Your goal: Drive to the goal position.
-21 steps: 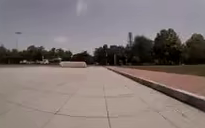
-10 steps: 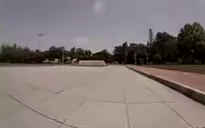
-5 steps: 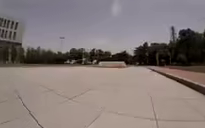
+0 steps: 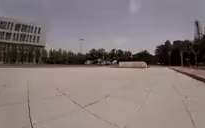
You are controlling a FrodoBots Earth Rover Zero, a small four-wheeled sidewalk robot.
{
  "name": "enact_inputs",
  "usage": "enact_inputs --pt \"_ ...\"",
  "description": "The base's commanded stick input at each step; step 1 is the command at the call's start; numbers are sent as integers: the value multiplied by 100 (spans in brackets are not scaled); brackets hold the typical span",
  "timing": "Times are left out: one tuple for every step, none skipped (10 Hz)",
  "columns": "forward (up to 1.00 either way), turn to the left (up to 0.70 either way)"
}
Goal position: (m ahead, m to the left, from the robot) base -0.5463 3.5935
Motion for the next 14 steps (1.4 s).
enact_inputs --pt "100 40" --pt "100 40" --pt "100 40" --pt "100 40" --pt "100 40" --pt "100 40" --pt "100 40" --pt "100 40" --pt "100 40" --pt "100 40" --pt "100 40" --pt "100 40" --pt "100 40" --pt "100 40"
